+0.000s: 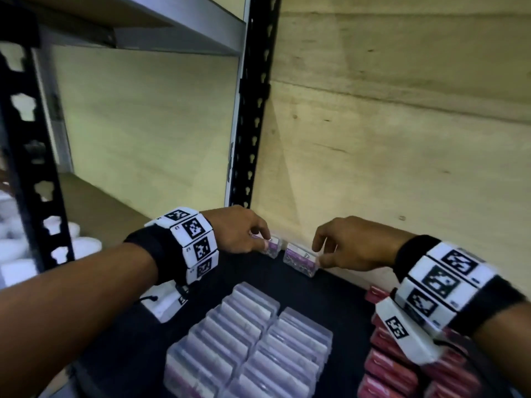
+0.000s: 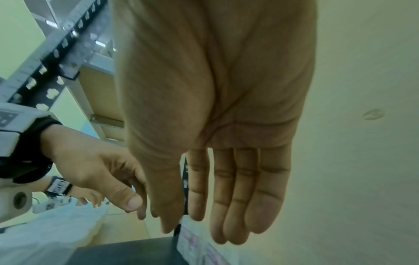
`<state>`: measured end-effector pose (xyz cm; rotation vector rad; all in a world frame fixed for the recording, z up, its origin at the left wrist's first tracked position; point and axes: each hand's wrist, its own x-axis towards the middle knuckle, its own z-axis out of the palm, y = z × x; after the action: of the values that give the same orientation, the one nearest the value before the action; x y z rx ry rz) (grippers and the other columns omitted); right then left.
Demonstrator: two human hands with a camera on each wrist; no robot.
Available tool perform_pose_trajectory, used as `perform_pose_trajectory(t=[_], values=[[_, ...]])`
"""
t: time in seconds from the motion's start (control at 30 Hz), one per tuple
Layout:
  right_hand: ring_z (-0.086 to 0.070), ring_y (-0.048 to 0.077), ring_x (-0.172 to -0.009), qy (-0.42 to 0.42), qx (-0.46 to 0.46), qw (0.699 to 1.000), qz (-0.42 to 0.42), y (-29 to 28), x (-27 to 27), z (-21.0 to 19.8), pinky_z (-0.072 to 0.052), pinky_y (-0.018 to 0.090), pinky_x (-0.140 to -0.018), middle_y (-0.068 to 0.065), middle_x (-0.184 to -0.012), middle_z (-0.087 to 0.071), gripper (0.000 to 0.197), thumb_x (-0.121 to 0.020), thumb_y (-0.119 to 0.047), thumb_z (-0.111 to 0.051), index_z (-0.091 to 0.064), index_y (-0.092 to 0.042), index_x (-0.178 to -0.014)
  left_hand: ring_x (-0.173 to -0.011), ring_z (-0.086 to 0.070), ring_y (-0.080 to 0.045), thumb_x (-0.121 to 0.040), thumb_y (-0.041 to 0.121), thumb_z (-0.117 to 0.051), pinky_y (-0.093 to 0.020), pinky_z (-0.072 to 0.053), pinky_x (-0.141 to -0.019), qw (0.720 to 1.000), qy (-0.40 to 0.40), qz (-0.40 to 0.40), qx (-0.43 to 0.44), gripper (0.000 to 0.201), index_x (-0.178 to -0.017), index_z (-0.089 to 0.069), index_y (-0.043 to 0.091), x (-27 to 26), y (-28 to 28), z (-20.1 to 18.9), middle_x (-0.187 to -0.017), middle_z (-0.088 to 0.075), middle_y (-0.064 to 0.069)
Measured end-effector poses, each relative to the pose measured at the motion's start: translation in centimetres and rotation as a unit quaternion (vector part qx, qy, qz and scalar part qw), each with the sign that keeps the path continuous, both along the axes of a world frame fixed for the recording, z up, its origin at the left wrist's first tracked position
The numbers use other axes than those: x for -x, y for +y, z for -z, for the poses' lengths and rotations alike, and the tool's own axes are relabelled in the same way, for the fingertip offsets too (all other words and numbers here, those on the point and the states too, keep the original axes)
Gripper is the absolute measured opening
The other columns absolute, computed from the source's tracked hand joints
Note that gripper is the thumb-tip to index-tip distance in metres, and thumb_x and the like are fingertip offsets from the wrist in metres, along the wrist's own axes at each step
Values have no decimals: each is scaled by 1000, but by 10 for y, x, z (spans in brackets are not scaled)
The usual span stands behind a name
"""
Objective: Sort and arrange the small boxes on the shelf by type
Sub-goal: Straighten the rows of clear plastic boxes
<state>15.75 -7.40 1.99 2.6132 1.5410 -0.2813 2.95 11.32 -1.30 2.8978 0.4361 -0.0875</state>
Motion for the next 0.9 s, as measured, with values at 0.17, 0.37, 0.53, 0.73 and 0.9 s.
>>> perform_pose_trajectory(t=[0.17,0.37,0.53,0.73,0.9], values=[[-58,19,-109,-26,28,999,21,25,-14,11,-48,30,-91,-1,-126,-60,46,-93,-40,-64,-51,-26,-134,-135,-39,-17,-96,47,-51,-37,-31,-113,1000,-18,-8,-3,43,-138,-48,41,-22,20,15,-147,-43,5],[-60,21,-105,-31,26,999,16,39,-23,28,-49,30,-87,0,-122,-61,39,-93,-28,-66,-52,-29,-130,-139,-37,-18,-95,55,-46,-37,-28,-116,999,18,-20,47,45,-139,-38,56,-32,28,31,-154,-36,5],[-61,19,-101,-9,15,1000,26,39,-25,26,-51,33,-90,-3,-114,-64,34,-91,-24,-68,-54,-31,-121,-130,-45,-17,-96,51,-48,-37,-34,-112,999,22,-14,38,41,-137,-44,53,-33,25,22,-146,-47,5],[-64,17,-99,10,16,1000,24,34,-18,24,-52,36,-93,-4,-110,-68,34,-89,-27,-71,-57,-32,-119,-131,-44,-17,-99,43,-47,-31,-32,-110,998,50,1,24,40,-138,-45,49,-28,13,11,-146,-47,4],[-64,17,-100,25,27,999,20,24,-7,20,-52,36,-94,-3,-111,-67,34,-88,-27,-72,-58,-34,-118,-129,-44,-16,-99,42,-47,-29,-31,-107,997,72,17,25,38,-136,-48,49,-19,0,2,-144,-49,3]])
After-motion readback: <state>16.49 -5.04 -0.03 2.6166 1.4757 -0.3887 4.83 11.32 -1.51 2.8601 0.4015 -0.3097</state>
